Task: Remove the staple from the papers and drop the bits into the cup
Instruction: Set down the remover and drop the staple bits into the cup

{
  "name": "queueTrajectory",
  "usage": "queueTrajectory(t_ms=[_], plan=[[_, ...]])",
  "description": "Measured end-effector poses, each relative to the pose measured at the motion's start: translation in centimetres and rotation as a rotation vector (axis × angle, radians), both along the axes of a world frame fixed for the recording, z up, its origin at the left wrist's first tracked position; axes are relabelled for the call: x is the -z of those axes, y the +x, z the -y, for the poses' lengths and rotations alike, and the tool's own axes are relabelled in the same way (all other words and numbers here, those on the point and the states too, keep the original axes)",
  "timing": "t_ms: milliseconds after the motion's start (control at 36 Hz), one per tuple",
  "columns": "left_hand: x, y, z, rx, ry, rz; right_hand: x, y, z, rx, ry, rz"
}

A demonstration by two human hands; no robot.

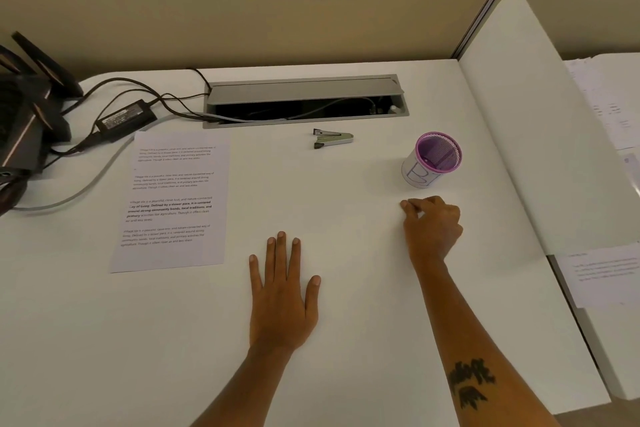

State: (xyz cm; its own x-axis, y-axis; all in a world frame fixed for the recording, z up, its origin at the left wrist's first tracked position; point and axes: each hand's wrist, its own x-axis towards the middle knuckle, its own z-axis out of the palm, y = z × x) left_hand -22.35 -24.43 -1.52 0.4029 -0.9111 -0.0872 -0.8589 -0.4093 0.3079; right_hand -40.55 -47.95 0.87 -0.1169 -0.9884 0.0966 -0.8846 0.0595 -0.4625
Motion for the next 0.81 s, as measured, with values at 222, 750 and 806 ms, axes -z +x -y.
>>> queueTrajectory(t_ms=[222,750,806], plan=[[0.0,0.0,0.0,0.0,0.001,-0.002,-0.2,0.8,-0.2,-0.012,-0.051,-0.094],[0.0,0.0,0.0,-0.004,0.013,0.002,0.4,2.3,0.2,-0.072,0.113,-0.377],[0.0,0.0,0.0,-0.004,0.017,0.005,0.7,2.0,0.3,-0.092,0.11,-0.367]])
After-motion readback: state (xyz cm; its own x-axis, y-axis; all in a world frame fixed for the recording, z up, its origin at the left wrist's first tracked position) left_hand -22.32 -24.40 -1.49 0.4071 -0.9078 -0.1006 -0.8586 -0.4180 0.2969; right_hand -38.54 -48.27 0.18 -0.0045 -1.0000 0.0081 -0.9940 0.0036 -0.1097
